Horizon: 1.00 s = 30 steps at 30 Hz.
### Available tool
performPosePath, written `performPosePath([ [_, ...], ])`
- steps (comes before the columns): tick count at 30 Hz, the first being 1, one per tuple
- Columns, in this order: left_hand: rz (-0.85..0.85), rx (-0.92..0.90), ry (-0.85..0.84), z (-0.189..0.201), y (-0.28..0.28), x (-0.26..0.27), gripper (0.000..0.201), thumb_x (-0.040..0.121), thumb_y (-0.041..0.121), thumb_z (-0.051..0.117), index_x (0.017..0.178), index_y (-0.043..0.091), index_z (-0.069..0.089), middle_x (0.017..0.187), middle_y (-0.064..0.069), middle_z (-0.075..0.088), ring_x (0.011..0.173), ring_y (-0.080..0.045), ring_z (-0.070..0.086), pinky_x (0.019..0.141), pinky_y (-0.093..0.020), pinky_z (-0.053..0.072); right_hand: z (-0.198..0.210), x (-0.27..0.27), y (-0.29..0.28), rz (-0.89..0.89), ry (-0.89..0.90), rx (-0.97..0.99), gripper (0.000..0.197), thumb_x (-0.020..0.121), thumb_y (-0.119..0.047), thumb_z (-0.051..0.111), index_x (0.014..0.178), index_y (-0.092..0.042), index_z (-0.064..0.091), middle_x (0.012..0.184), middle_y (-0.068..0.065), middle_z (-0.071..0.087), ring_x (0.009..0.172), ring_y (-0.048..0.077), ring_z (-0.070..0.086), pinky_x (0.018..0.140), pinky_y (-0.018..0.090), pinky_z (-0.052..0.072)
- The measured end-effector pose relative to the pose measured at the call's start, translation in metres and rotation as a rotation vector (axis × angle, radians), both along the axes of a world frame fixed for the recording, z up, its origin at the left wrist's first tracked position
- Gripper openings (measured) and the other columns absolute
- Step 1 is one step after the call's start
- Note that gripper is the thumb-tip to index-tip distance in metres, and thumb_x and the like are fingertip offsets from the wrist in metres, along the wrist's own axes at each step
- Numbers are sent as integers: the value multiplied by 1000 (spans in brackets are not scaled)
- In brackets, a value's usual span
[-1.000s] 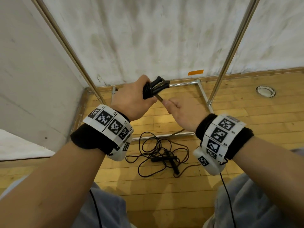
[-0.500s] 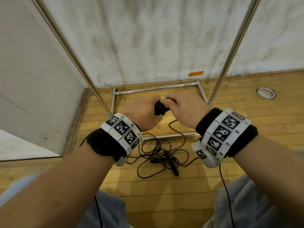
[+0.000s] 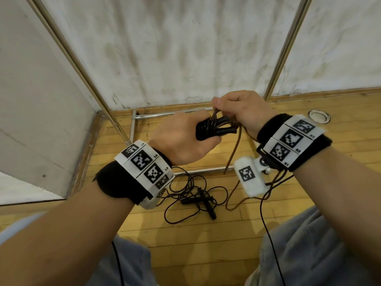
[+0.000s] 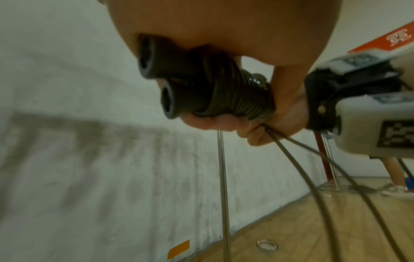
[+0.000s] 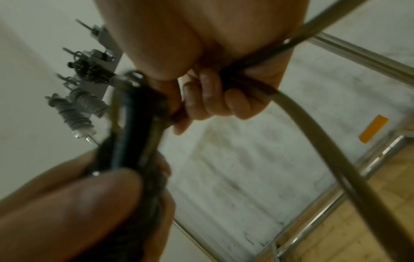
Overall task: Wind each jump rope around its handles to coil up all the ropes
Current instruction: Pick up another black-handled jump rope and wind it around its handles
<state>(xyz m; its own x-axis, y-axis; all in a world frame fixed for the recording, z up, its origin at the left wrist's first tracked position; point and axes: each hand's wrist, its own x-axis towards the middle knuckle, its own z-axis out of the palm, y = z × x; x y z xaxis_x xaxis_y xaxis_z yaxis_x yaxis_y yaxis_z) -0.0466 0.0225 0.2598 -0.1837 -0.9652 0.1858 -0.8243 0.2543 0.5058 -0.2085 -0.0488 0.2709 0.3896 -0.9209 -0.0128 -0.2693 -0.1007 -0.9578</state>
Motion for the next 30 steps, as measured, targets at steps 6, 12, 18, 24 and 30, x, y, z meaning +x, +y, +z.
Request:
performPosePath([
  [6, 79, 32, 189, 7, 0, 9, 23, 80, 44, 69, 81, 38, 47, 73, 14, 56, 66, -2, 54, 56, -25, 38, -8, 20, 11, -29, -167, -49, 25, 95, -8, 48, 77, -16, 64, 75, 6, 58, 70, 23, 52, 62, 28, 47],
  [12, 139, -32, 375, 23, -3, 17, 33, 75, 47, 61, 87, 17, 52, 80, -6, 63, 71, -25, 63, 67, -47, 52, -15, 34, 28, 168, 40, -188, 13, 93, -11, 51, 94, -22, 59, 82, -2, 64, 72, 12, 64, 74, 32, 52],
  [18, 153, -33, 255, 24, -6, 27, 29, 79, 44, 69, 79, 24, 48, 70, 5, 55, 66, -19, 60, 62, -37, 51, -14, 38, 31, 123, 248, -283, 32, 97, -14, 41, 70, -30, 45, 65, -4, 54, 56, 8, 49, 48, 15, 36],
  [24, 242, -118, 111, 22, -13, 40, 32, 80, 47, 68, 94, 23, 53, 73, 13, 53, 71, -14, 54, 60, -28, 40, -15, 39, 27, 108, 263, -272, 20, 100, -18, 37, 89, -21, 52, 68, -8, 45, 58, 9, 42, 52, 22, 31],
  [30, 328, -154, -6, 13, -19, 48, 36, 84, 49, 62, 110, 26, 54, 85, 11, 57, 80, -20, 58, 68, -32, 47, -19, 41, 26, 67, 385, -421, 22, 99, -25, 40, 84, -16, 53, 70, -10, 47, 66, 8, 45, 56, 13, 31],
])
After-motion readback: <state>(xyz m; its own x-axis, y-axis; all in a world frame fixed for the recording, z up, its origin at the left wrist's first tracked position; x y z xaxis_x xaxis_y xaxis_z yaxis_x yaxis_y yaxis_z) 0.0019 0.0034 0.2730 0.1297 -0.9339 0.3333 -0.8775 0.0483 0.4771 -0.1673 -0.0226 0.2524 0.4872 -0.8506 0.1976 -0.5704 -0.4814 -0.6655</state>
